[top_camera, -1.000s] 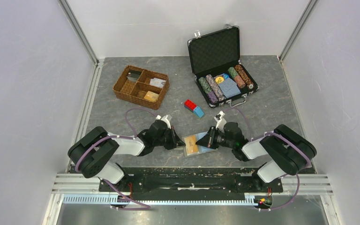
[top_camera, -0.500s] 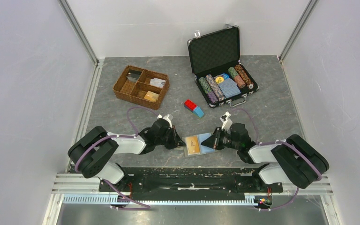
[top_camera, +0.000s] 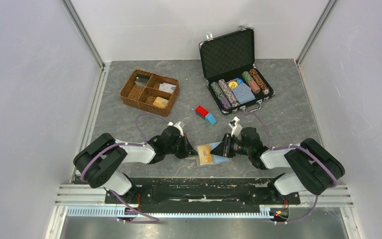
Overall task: Take the credit cards out of the card holder
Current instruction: Remove the credit card from the card holder.
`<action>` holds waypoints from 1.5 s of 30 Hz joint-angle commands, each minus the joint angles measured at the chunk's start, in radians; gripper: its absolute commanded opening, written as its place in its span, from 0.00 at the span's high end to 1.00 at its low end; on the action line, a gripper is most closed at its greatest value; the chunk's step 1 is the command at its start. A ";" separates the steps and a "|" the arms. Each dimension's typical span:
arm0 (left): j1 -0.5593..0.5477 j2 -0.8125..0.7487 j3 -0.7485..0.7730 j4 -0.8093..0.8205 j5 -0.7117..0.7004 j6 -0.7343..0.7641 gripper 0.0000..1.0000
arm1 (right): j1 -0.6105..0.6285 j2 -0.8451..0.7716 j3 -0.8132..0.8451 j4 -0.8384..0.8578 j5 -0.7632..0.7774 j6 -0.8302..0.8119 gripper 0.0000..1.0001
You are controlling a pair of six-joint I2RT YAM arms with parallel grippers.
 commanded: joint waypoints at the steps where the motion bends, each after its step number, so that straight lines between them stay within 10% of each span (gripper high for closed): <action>1: -0.014 0.045 -0.035 -0.120 -0.015 0.044 0.98 | 0.013 0.047 0.050 -0.009 0.001 -0.028 0.79; 26: -0.015 0.042 -0.051 -0.101 -0.008 0.031 0.98 | 0.047 0.052 0.131 -0.278 0.185 -0.130 0.68; 45: -0.017 -0.177 -0.001 -0.101 -0.013 -0.014 0.86 | 0.048 0.048 0.088 -0.179 0.135 -0.078 0.68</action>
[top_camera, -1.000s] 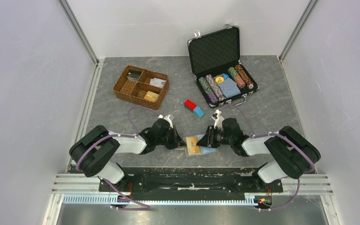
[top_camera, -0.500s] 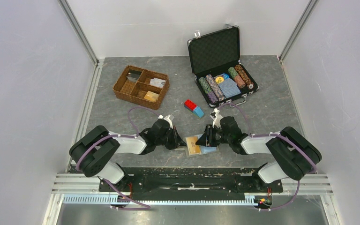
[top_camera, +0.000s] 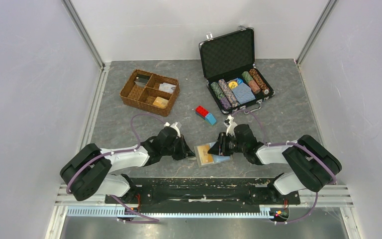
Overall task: Take the credit cards out of the card holder
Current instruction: Remove the credit card from the card holder.
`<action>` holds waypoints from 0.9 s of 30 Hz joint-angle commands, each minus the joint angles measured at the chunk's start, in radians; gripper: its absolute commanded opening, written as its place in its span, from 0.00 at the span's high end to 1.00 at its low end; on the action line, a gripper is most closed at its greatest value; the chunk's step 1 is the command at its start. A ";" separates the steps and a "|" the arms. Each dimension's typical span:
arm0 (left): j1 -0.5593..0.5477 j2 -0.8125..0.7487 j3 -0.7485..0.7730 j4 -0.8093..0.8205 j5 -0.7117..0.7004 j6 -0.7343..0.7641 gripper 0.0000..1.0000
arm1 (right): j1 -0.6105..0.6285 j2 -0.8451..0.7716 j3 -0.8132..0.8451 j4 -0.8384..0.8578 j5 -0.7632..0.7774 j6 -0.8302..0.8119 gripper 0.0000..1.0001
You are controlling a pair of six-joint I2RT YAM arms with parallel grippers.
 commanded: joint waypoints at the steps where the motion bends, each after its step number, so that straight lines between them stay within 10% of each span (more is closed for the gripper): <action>1: -0.007 0.011 0.006 0.108 0.023 -0.014 0.87 | -0.004 0.000 -0.025 0.005 0.030 0.000 0.68; 13: -0.015 0.178 -0.012 0.314 0.080 -0.025 0.98 | -0.005 -0.001 -0.039 0.030 0.014 0.016 0.69; 27: -0.024 0.193 -0.043 0.164 0.009 -0.026 0.98 | -0.019 0.064 -0.075 0.209 -0.084 0.116 0.70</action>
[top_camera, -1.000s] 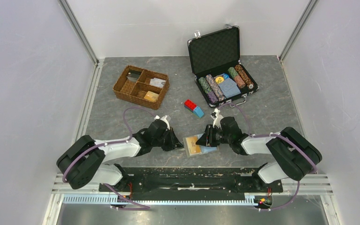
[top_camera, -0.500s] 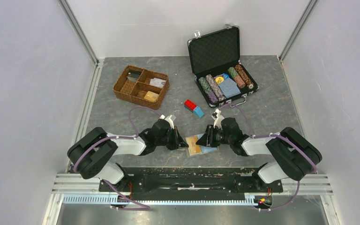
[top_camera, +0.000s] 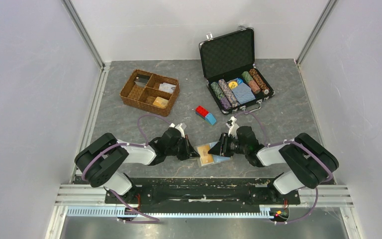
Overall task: Take the credit cards out of the card holder
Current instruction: Remove the credit card from the card holder.
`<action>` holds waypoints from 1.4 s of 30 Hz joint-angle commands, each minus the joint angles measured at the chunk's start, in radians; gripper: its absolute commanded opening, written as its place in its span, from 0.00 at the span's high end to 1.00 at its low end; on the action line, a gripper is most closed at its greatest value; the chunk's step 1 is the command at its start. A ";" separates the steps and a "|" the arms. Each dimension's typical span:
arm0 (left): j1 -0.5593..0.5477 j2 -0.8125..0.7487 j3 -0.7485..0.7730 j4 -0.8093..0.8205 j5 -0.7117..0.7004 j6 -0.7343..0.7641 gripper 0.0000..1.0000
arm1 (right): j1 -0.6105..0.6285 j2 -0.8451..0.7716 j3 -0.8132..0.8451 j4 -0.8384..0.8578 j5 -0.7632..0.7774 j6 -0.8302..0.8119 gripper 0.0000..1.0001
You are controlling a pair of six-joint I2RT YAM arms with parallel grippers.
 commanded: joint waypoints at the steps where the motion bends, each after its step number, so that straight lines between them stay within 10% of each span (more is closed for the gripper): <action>1: -0.014 0.011 -0.038 -0.076 -0.043 -0.010 0.98 | -0.007 0.038 -0.027 0.098 -0.047 0.050 0.70; 30: -0.032 0.042 -0.068 -0.021 -0.040 -0.033 0.98 | -0.019 0.120 -0.068 0.415 -0.170 0.179 0.85; 42: -0.033 0.045 -0.073 -0.022 -0.046 -0.035 0.98 | -0.019 0.105 -0.061 0.295 -0.131 0.106 1.00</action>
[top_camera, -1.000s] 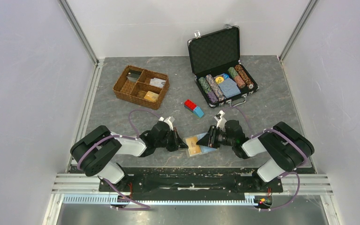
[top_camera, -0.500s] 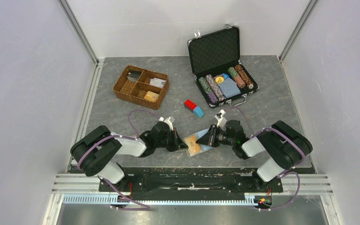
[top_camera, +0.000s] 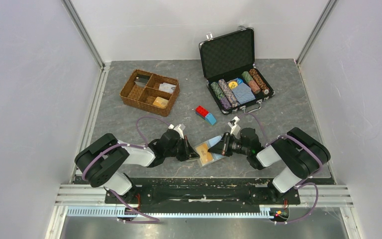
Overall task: Take the credit cards out of the card holder
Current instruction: Remove the credit card from the card holder.
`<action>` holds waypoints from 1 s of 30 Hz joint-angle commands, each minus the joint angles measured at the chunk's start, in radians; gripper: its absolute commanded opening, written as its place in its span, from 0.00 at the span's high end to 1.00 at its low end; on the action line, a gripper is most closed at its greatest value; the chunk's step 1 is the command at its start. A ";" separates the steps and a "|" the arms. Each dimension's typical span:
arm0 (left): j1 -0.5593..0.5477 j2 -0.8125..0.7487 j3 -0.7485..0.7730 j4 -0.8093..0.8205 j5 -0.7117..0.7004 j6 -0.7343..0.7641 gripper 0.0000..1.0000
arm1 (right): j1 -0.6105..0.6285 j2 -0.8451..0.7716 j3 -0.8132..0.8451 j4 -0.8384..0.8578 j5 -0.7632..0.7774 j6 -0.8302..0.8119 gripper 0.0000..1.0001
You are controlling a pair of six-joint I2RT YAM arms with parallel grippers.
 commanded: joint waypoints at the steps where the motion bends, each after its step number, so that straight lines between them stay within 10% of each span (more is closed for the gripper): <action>1: -0.027 0.043 -0.036 -0.092 -0.043 -0.013 0.98 | 0.012 -0.016 0.006 -0.050 -0.037 -0.052 1.00; 30: -0.027 0.040 -0.037 -0.163 -0.082 0.028 0.98 | -0.162 -0.240 -0.080 -0.187 -0.093 -0.150 1.00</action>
